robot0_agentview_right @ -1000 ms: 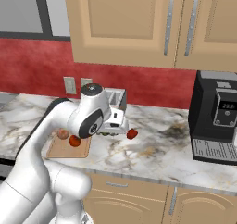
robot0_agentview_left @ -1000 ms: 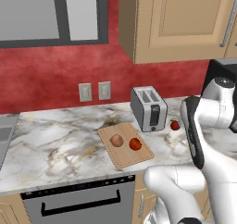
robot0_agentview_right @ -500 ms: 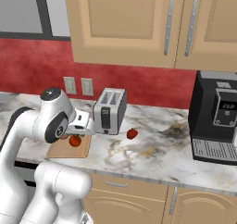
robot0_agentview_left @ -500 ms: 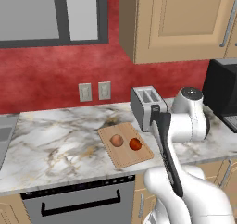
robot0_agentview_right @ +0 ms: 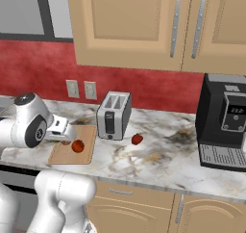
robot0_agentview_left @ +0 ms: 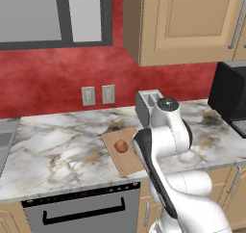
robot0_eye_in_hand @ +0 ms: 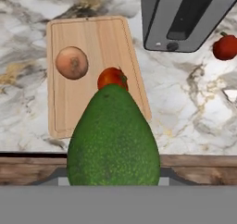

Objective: Place the avocado, onion, tomato, and bell pepper on the cutting board.

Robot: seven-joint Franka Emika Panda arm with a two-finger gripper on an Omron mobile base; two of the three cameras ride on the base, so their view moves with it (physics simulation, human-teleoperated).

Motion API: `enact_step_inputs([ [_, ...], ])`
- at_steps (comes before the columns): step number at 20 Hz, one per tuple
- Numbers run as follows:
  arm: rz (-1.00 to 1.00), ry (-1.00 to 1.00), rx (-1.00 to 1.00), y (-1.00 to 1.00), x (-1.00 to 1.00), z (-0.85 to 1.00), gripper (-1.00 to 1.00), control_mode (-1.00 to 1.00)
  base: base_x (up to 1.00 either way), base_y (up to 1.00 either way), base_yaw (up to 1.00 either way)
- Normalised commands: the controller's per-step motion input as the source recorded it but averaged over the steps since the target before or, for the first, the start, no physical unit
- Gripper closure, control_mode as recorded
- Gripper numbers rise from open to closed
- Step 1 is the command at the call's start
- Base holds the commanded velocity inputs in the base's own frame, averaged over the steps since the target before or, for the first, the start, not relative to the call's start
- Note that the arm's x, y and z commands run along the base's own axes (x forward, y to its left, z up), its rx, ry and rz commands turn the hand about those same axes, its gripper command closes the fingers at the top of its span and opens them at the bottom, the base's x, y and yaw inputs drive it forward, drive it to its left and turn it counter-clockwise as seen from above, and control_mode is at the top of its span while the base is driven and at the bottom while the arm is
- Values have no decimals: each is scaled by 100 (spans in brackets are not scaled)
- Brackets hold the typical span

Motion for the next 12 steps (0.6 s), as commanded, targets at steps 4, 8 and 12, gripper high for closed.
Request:
enact_step_inputs([
  [4, 0, 18, 0, 59, 1, 0, 100, -100, 0, 0, 0],
  [8, 0, 19, 1, 48, 13, 0, 100, -100, 0, 0, 0],
  [12, 0, 7, 0, 35, 23, -12, 100, -100, 0, 0, 0],
])
